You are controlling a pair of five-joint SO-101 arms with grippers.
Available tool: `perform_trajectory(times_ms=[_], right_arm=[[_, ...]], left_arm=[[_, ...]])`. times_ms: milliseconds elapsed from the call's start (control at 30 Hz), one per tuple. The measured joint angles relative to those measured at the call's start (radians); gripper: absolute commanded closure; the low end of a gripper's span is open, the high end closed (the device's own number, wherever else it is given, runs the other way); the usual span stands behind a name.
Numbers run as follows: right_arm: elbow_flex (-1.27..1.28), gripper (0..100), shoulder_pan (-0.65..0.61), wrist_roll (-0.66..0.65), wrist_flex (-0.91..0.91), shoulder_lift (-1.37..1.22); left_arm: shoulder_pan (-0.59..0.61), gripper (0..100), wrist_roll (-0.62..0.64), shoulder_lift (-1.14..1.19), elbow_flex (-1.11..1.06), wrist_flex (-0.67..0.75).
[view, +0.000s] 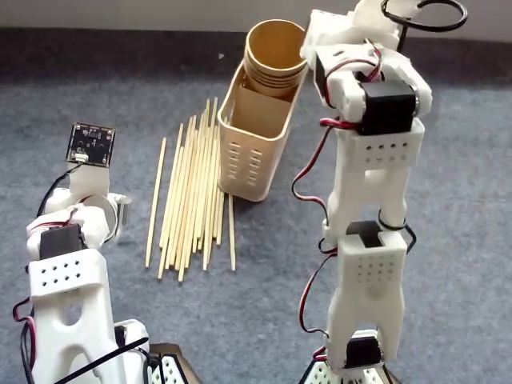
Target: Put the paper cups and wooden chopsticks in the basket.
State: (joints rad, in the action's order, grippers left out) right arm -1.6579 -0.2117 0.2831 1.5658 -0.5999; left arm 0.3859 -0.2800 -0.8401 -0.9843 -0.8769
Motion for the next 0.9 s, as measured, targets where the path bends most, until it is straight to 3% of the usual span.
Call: perform_trajectory(times_ms=[133, 267, 433, 533, 667, 900], right_arm=[[-0.005, 65.2, 0.066, -0.018, 0.132, -0.002], [-0.005, 65.2, 0.198, -0.152, 0.183, -0.025], [-0.005, 65.2, 0.331, -0.195, 0.187, -0.023], [0.000, 65.2, 0.414, -0.201, 0.187, -0.048], [0.186, 65.2, 0.511, -0.201, 0.187, -0.054], [0.512, 65.2, 0.634, -0.255, 0.187, -0.068]], left_arm=[[0.000, 78, 0.020, 0.000, 0.074, 0.005], [-0.060, 78, 0.120, 0.000, 0.284, 0.114], [-0.279, 78, 0.160, 0.023, 0.466, 0.425], [-0.433, 82, 0.110, 0.117, 0.520, 0.562], [-0.551, 90, 0.069, 0.333, 0.621, 0.595], [-0.580, 89, 0.068, 0.675, 0.987, 0.594]])
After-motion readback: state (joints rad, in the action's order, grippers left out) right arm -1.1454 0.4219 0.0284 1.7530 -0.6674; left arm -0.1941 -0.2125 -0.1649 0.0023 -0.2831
